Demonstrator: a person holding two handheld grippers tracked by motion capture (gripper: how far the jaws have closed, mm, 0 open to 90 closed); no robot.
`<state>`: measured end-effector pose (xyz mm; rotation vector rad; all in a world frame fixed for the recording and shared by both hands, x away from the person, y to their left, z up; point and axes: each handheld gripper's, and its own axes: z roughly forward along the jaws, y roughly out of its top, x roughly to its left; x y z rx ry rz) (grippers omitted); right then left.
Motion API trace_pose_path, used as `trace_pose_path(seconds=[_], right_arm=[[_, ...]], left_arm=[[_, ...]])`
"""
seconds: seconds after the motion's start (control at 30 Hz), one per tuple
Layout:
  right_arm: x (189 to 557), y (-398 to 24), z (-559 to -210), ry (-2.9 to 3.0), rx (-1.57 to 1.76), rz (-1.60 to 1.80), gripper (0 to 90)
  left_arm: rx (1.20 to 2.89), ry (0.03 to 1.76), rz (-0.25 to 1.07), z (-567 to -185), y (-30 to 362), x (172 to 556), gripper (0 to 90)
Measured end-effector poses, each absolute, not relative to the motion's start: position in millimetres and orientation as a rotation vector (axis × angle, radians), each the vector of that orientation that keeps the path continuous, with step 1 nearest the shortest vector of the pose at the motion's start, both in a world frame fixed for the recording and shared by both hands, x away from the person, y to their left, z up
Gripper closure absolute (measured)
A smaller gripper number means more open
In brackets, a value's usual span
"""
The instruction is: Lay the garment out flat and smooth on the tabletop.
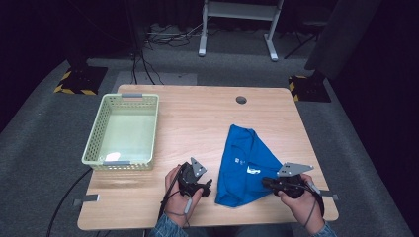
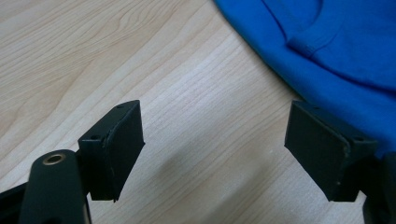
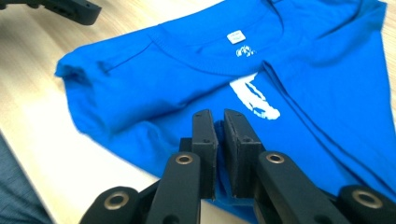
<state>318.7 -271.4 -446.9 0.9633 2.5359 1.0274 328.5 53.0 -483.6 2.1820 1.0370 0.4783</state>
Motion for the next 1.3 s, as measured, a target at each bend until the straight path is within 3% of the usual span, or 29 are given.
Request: trace_pose_path(seconds=[0.33,0.43,0.63,1.3], right_arm=[[290.3,-291.3,-443.2,2.537,0.999,1.008,81.4],[281.7,-299.4,-442.6,2.507,1.063,1.042,60.3],[277.5,-310.7,-430.7,2.377,1.103,1.066,48.1],[333.2,-287.9,-441.1,2.385,1.049,0.996,48.0]], left_arm=[[2.173,1.017,0.466,-482.6,44.6,332.2,19.0],[2.177,1.008,0.465,-481.8,42.1,333.0,19.0],[2.175,0.988,0.465,-479.0,36.5,332.9,19.0],[2.176,0.980,0.458,-477.7,39.1,330.9,19.0]])
